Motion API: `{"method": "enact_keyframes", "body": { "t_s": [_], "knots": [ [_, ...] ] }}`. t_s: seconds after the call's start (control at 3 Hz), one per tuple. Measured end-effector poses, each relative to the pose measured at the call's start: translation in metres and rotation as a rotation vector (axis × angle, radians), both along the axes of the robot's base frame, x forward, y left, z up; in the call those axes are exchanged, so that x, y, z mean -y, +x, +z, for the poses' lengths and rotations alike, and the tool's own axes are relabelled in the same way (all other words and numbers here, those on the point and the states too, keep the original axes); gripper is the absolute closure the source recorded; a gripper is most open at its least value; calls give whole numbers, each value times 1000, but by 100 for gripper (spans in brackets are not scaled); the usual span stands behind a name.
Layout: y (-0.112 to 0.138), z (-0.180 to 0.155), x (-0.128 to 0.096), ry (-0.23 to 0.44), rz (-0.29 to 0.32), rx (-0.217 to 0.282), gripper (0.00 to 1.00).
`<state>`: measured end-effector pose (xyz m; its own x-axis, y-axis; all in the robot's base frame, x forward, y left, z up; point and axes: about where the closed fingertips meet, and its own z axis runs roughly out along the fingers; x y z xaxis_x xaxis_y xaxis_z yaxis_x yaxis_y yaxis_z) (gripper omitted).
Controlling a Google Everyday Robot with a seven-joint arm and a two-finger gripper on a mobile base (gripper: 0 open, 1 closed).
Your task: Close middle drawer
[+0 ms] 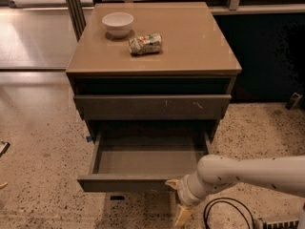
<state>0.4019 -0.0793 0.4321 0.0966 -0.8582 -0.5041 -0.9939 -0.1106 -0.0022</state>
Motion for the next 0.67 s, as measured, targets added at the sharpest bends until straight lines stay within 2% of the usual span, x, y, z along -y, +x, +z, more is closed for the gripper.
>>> {"method": "enact_keyframes", "body": {
  "t_s": [0.67],
  "knots": [
    [70,-3,-10,-5,-14,38,65]
  ]
}}
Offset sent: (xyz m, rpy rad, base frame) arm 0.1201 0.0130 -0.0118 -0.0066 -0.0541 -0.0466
